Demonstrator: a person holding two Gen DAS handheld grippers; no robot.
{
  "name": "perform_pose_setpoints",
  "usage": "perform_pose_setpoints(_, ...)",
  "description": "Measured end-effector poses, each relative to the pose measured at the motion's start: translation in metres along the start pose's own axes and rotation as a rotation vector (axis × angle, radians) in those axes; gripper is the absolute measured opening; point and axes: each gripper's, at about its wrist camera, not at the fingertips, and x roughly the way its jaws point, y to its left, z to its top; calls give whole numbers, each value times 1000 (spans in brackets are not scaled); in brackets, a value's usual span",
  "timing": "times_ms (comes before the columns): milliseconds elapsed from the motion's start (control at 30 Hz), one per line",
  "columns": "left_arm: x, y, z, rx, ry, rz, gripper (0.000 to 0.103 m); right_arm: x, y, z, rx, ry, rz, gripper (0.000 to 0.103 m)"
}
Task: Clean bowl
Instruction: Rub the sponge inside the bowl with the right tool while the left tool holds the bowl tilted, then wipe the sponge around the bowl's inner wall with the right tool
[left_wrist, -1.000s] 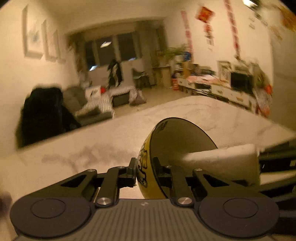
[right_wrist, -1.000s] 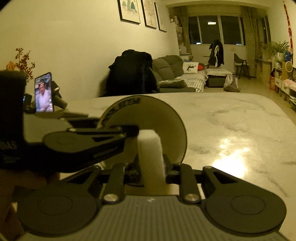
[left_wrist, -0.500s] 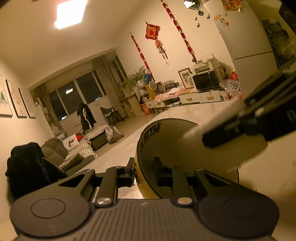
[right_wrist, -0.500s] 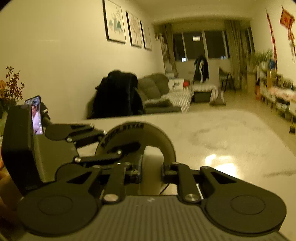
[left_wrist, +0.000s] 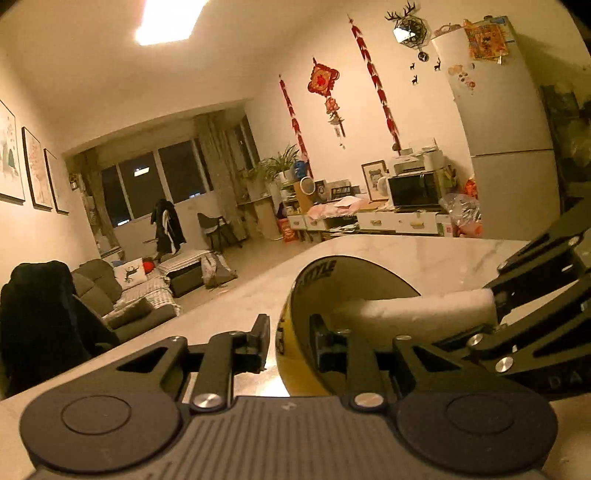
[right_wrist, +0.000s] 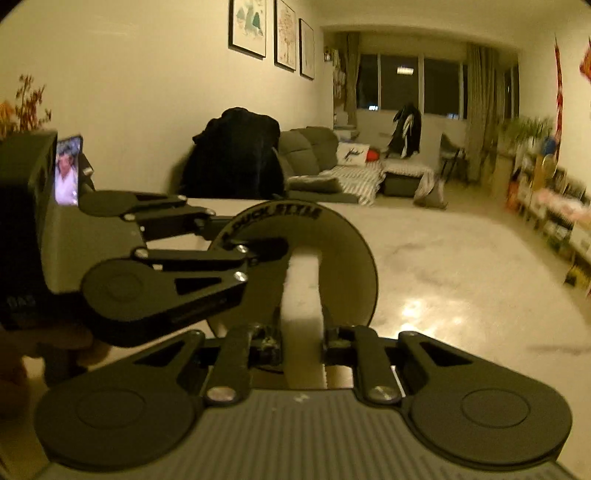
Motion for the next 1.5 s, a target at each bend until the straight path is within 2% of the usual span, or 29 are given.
perform_pose_setpoints(133, 0, 5, 1, -29, -7, -49, 25, 1, 2, 1, -53, 27, -34, 18)
perform_pose_setpoints(333, -2, 10, 2, -69, -15, -77, 23, -8, 8, 3, -169, -51, -139, 17)
perform_pose_setpoints(533, -3, 9, 5, -73, -19, -81, 23, -10, 4, -2, -147, -27, -119, 17)
perform_pose_setpoints(800, -9, 10, 2, -70, -22, -84, 23, -10, -5, -1, 20, 73, 74, 18)
perform_pose_setpoints(933, -11, 11, 0, -70, -25, -86, 23, -7, -5, 1, 36, 86, 68, 18)
perform_pose_setpoints(1200, -11, 9, 1, -66, -24, -87, 24, -5, -10, 11, -4, 75, -45, 18)
perform_pose_setpoints(1500, -12, 8, 1, -60, -29, -90, 25, -5, -12, 5, 42, 92, -40, 18)
